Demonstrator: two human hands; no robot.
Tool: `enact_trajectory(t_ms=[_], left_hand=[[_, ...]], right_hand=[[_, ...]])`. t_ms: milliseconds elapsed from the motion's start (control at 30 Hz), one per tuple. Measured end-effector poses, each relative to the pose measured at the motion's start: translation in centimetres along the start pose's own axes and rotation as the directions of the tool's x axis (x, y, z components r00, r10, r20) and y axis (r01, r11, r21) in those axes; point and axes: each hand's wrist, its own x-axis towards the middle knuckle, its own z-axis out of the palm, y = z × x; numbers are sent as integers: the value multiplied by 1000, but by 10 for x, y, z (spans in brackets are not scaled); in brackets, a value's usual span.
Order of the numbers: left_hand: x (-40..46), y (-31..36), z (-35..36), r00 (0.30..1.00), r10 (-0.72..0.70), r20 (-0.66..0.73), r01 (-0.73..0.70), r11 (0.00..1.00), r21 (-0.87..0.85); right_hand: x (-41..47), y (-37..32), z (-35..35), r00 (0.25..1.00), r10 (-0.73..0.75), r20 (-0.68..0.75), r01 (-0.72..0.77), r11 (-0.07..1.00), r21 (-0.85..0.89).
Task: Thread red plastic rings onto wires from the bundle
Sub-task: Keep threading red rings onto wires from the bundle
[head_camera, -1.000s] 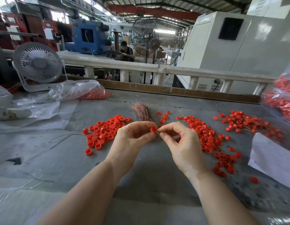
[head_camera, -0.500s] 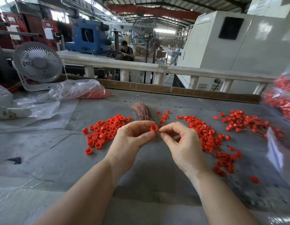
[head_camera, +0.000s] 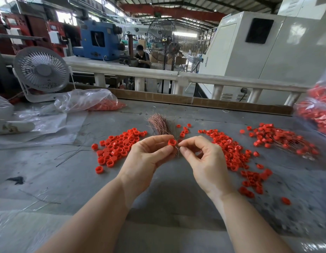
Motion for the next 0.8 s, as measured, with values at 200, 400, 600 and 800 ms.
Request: enact_trajectory(t_ms=[200, 400, 600, 800], left_hand=[[-1, 1, 1, 1000, -21, -8, 20, 1000, -16], [-1, 1, 2, 1000, -22, -2, 22, 1000, -11], [-1, 1, 2, 1000, -25, 10, 25, 1000, 10], [-1, 1, 2, 999, -30, 22, 30, 999, 21]], right_hand=[[0, 0, -1, 1000, 20, -17, -20, 1000, 5], [0, 0, -2, 1000, 10, -27, -10, 1000, -3], [1, 0, -3, 999, 7, -34, -7, 1000, 0], [0, 1, -3, 999, 10, -34, -10, 1000, 11]])
